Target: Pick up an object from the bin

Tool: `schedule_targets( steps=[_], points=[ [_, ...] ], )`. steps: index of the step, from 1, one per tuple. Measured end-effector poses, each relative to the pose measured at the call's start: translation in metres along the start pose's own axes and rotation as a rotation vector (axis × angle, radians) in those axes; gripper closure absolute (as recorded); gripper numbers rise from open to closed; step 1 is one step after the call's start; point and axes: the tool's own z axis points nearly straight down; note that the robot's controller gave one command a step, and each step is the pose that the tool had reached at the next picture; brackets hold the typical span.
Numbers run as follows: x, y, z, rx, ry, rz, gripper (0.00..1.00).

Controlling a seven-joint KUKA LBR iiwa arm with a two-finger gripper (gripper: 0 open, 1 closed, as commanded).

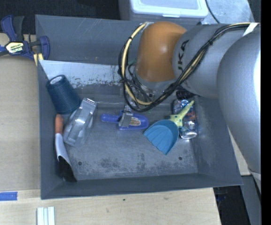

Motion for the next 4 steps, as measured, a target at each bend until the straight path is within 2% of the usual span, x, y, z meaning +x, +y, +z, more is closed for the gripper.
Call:
schedule_targets(
  steps=[1, 2, 3, 4],
  points=[
    [0.026, -0.058, 0.032, 0.0, 0.01, -0.145, 0.0],
    [0.007, -0.019, 0.062, -0.002, -0.001, 0.144, 0.0],
    [0.04, -0.029, 0.06, -0.003, 0.002, 0.05, 1.0],
    [0.04, -0.029, 0.06, -0.003, 0.002, 0.05, 1.0]
  ],
)
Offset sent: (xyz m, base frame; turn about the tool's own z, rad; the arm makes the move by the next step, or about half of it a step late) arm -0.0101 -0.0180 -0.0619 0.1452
